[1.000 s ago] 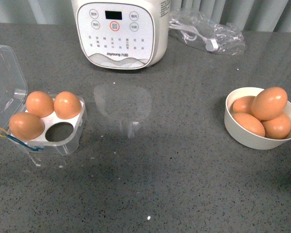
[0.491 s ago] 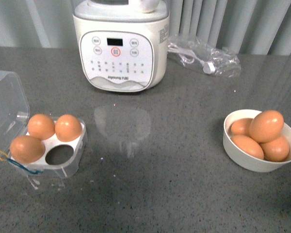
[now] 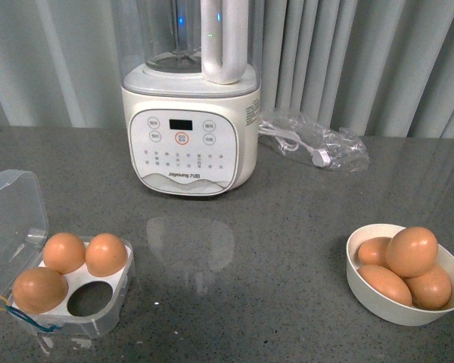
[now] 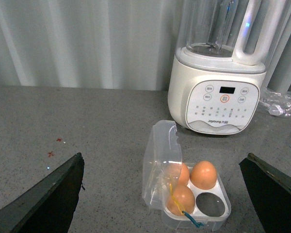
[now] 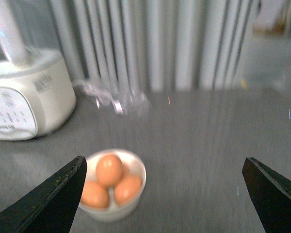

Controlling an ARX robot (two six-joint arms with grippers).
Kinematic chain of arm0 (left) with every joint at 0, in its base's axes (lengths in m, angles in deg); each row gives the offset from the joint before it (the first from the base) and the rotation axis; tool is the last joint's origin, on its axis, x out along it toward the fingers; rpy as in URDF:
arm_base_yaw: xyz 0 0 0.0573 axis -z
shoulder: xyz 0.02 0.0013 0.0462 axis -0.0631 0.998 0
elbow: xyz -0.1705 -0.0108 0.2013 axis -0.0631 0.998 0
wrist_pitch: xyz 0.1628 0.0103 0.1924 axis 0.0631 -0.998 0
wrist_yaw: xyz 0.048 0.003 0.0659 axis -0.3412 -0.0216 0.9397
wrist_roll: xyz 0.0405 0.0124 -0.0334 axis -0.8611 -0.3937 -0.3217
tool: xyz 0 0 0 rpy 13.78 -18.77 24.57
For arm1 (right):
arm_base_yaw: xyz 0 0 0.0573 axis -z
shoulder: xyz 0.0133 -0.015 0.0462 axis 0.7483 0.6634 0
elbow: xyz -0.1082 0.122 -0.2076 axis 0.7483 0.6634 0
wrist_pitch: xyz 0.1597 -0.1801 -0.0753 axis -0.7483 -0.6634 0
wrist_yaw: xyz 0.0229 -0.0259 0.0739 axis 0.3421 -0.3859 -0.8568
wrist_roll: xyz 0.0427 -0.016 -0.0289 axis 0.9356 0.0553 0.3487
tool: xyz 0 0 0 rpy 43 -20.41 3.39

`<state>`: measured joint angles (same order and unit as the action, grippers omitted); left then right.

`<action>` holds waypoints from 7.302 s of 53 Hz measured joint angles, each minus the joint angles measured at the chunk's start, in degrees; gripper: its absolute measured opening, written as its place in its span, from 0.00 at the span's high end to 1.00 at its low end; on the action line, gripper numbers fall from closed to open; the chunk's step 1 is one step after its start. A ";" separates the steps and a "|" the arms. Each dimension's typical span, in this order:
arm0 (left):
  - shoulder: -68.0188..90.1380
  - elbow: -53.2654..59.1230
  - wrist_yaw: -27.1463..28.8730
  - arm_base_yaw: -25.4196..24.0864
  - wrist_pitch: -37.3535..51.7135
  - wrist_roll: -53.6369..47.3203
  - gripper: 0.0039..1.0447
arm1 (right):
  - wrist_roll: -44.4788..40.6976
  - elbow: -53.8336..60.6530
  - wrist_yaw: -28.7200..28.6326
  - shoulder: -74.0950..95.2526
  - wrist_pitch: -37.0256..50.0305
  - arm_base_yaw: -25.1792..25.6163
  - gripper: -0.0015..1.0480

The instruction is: Put egg into box

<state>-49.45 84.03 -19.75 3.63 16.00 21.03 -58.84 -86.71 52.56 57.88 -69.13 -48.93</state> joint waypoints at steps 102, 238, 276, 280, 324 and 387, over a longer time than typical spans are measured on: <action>-0.04 0.00 0.00 0.00 0.00 0.00 0.06 | -1.38 -18.12 -17.09 84.32 48.24 -1.57 0.07; -0.04 0.00 0.00 0.00 0.00 0.00 0.06 | -11.26 -39.78 -37.40 87.93 31.30 -12.79 0.61; -0.04 0.00 0.00 0.00 0.00 0.02 0.06 | -20.02 -63.30 -53.37 108.98 23.78 -32.04 0.61; -0.04 0.00 0.00 0.00 0.00 0.00 0.06 | -20.41 -64.74 -54.95 110.77 21.59 -32.35 0.61; -0.04 0.00 0.00 0.00 0.00 0.00 0.06 | -33.73 -75.43 -55.15 120.08 8.79 -33.94 0.61; -0.04 0.00 0.00 0.00 0.00 0.00 0.06 | -33.97 -81.83 -55.04 123.99 8.00 -35.60 0.47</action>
<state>-49.49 84.03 -19.75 3.63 16.00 21.03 -92.80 -168.54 -2.47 181.88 -61.13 -84.54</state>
